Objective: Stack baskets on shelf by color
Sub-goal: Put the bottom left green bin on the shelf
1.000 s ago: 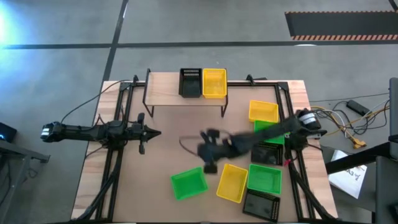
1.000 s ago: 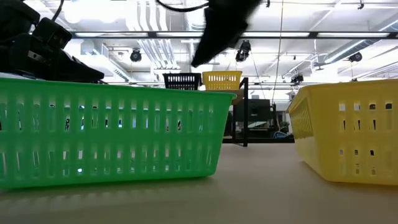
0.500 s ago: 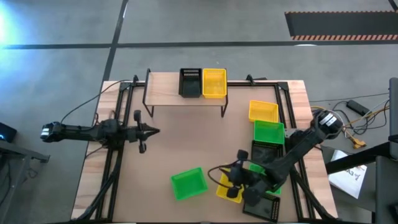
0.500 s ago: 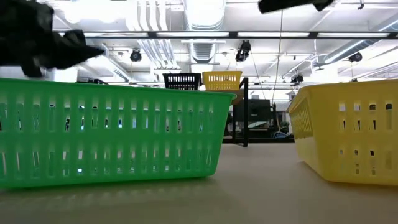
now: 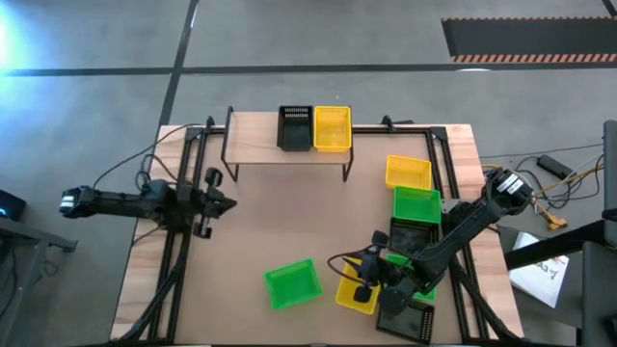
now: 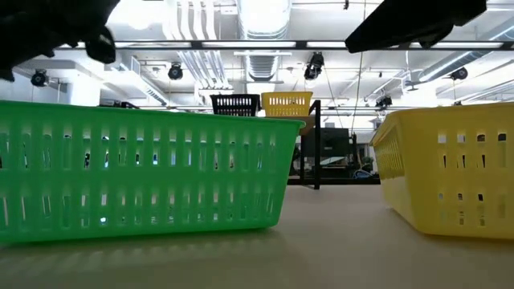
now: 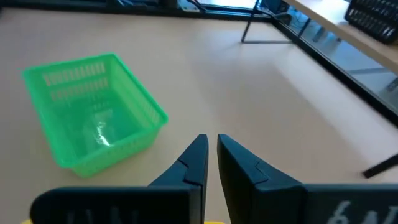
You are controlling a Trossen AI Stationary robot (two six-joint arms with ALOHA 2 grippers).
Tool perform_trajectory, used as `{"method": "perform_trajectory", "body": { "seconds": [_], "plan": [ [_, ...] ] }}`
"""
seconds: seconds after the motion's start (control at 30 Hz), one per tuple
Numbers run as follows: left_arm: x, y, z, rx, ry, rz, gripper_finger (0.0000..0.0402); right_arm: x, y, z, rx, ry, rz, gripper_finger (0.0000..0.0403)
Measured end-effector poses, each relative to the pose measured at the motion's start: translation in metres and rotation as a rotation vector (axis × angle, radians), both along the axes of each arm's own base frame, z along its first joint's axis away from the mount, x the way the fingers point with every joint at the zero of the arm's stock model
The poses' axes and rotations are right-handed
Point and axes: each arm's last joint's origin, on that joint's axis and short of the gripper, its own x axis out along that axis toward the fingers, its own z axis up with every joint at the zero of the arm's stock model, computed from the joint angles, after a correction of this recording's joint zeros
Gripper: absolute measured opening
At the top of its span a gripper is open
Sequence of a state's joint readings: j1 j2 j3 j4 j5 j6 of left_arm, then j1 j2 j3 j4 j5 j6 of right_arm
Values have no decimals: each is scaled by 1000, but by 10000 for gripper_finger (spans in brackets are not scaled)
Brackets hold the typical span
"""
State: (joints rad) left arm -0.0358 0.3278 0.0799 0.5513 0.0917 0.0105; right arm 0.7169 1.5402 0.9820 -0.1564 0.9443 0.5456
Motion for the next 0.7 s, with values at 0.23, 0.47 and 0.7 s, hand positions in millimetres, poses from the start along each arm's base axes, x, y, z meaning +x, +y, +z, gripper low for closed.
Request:
{"method": "perform_trajectory", "body": {
  "seconds": [0.23,0.47,0.7],
  "plan": [
    [33,-19,12,65,432,-126,1,-8,8,-6,20,-27,37,28],
    [71,-72,28,193,642,-299,24,-9,11,-17,4,-32,18,28],
    [104,-127,37,329,927,-352,105,-4,15,-33,-19,-27,0,28]
  ]
}}
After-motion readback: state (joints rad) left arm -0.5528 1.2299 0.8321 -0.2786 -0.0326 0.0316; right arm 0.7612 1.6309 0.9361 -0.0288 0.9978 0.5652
